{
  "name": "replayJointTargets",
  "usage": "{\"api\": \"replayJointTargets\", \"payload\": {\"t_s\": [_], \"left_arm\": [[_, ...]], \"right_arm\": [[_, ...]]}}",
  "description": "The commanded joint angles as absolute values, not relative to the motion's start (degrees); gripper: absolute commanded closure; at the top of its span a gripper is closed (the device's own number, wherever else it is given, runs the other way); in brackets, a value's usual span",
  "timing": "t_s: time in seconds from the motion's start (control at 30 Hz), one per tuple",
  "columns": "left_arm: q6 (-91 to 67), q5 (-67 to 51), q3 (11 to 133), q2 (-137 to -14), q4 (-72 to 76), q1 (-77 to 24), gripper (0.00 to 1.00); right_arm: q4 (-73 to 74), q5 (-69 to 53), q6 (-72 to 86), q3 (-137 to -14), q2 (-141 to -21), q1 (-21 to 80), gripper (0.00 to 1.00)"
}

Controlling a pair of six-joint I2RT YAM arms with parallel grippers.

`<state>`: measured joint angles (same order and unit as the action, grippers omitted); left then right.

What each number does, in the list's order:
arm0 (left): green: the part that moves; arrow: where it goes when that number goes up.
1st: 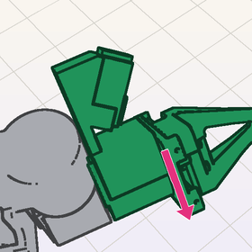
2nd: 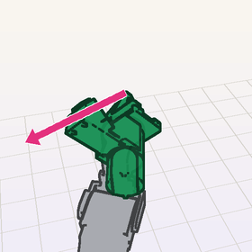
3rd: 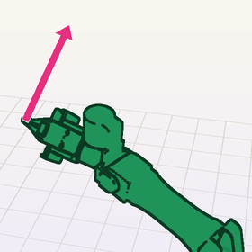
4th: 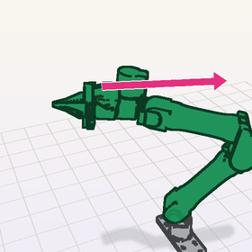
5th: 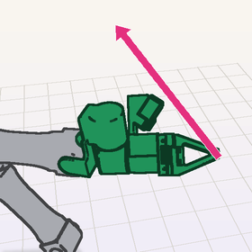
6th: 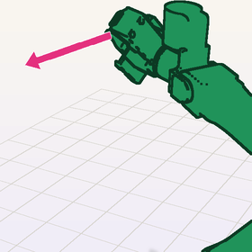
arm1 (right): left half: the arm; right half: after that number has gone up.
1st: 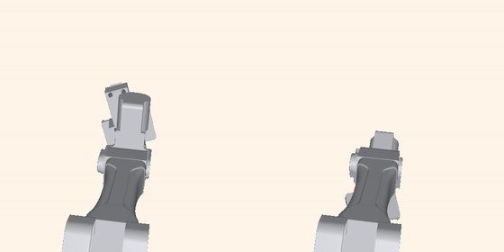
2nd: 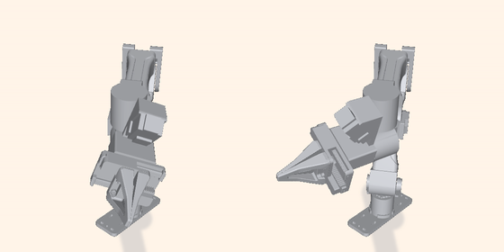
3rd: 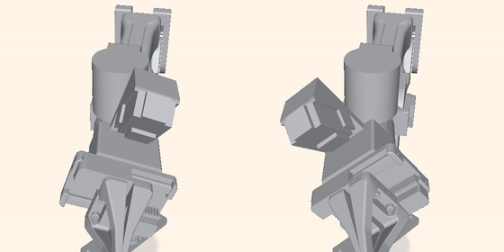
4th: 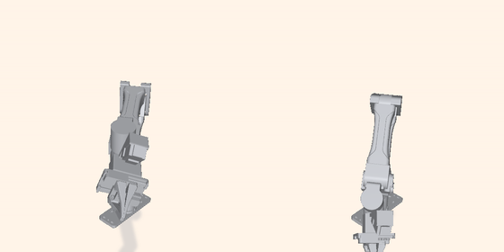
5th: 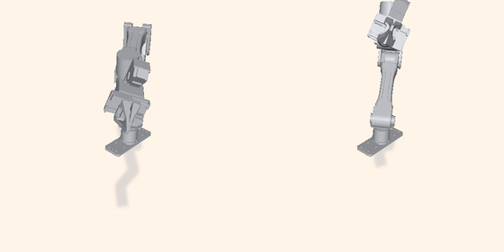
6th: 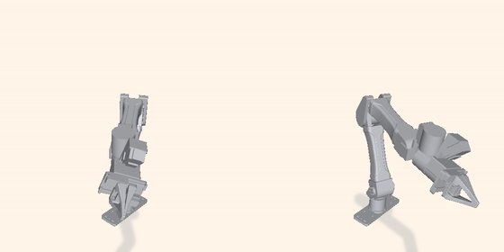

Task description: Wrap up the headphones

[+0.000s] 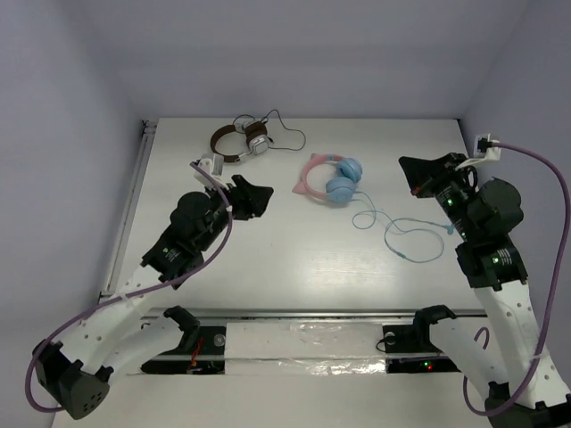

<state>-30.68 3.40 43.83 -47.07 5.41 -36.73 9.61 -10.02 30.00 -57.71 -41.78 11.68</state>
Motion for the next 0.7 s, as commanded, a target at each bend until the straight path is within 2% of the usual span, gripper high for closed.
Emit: {"api": "replayJointTargets", "payload": {"t_s": [0.0, 0.07, 0.17, 0.2, 0.27, 0.33, 0.5, 0.67], "left_arm": [[-30.50, 2.19, 48.07, -49.12, 8.97, -36.74, 0.46], [-29.71, 2.28, 50.18, -52.46, 8.18, -36.74, 0.47], [-29.71, 2.03, 53.52, -58.52, 8.78, -36.74, 0.59], [-29.71, 2.02, 54.66, -60.36, 8.61, -36.74, 0.72], [-29.53, 2.46, 58.87, -66.34, 7.22, -36.74, 0.89], [-29.01, 5.79, 62.64, -71.77, 6.68, -36.74, 1.00], [-25.67, 12.29, 72.66, -85.14, 3.44, -36.74, 1.00], [-22.15, 14.58, 88.66, -104.03, -2.35, -37.44, 1.00]], "right_arm": [[6.94, -8.62, 29.97, -60.73, -41.05, 11.60, 1.00], [7.12, -8.17, 29.62, -61.43, -40.78, 11.60, 1.00], [6.86, -8.70, 29.53, -60.91, -40.78, 11.60, 1.00], [6.94, -8.70, 29.53, -60.82, -41.04, 11.60, 1.00], [7.64, -7.39, 30.06, -60.47, -41.31, 11.60, 1.00], [7.65, -6.16, 30.41, -60.12, -41.22, 11.60, 1.00], [6.68, -6.85, 30.85, -59.76, -41.57, 11.60, 1.00], [6.33, -8.44, 31.64, -59.33, -42.19, 11.60, 1.00]]}}
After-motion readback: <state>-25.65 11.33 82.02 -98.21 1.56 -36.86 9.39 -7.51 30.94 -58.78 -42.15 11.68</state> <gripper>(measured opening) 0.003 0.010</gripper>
